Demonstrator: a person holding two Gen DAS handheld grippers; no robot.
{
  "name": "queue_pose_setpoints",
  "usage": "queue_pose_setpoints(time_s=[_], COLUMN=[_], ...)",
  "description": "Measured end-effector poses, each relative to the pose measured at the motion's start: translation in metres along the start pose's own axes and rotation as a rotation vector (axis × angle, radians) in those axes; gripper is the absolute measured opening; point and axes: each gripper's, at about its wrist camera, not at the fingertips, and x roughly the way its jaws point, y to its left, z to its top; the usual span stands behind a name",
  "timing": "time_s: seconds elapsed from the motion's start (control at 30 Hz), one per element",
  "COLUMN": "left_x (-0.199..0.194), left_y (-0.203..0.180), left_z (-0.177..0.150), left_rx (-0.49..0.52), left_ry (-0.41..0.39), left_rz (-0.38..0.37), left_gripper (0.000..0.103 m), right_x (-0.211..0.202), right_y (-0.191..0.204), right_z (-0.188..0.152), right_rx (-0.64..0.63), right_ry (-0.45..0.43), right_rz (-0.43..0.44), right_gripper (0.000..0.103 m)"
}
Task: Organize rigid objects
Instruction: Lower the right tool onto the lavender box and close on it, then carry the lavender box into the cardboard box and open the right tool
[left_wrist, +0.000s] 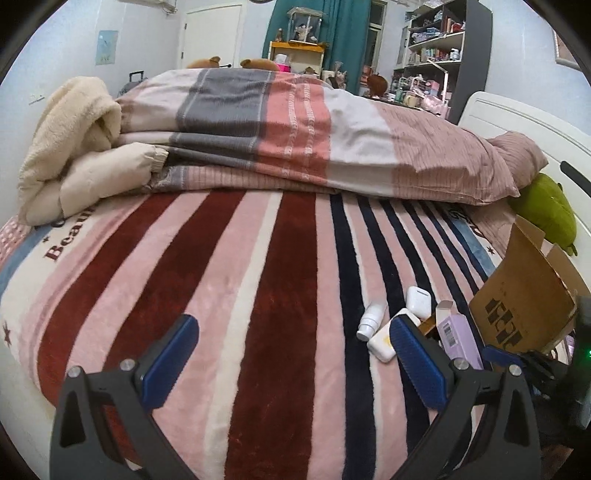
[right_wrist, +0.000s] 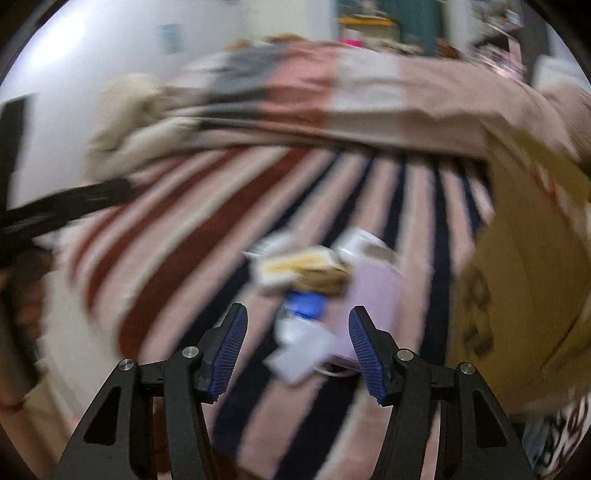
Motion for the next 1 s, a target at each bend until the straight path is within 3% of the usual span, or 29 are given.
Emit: queue_pose_setpoints(time_s=[0.2, 0.37, 0.4, 0.43, 0.5, 0.63, 0.83, 0.9, 1.0], left_x=[0.009, 0.011, 0.013, 0.015, 0.018, 0.019, 0.003, -0.005, -0.013], left_y=[-0.01, -0.02, -0.022, -0.023, -0.025, -0.044, -0.075, -0.087, -0.109], left_z=[-0.004, -0.004, -0.002, 0.0, 0.006, 0.02, 0.05, 0.063, 0.085], left_rx=[0.063, 0.123, 0.127, 0.121, 0.098, 0.144, 0.162, 0.177, 0.185], left_ry=[-0.003, -0.032, -0.016, 0.0, 0.031, 0.043, 0.027, 0.012, 0.002], left_rz=[-0.025, -0.024, -0.047, -0.08, -0.191, -0.275, -0.444, -0.493, -0.573], left_gripper=[0.102, 0.103, 0.103, 0.103, 0.102, 0.102, 0.099, 0.084, 0.064], right_x=[0.021, 0.042, 0.044, 0.045, 0.038, 0.012, -0.041, -0.063, -0.087], right_y=[-0.011, -0.018, -0.02, -0.021, -0.019, -0.002, 0.025, 0.029, 0.023], right_z=[-0.004, 0.001, 0.001, -0.001, -0.003, 0.005, 0.041, 0.052, 0.07], right_rx=[0.029, 0.066, 0.066, 0.062, 0.039, -0.029, -0.166, -0.213, -0.237], right_ry=[0.004, 0.044, 0.056, 0.058, 0.028, -0.059, -0.169, -0.216, -0.259], right_rz=[-0.132, -0.176, -0.169, -0.16, -0.156, -0.037, 0.215, 0.261, 0.262], right_gripper=[0.054, 0.054, 0.05, 0.035, 0.034, 0.033, 0.033, 0.033, 0.033])
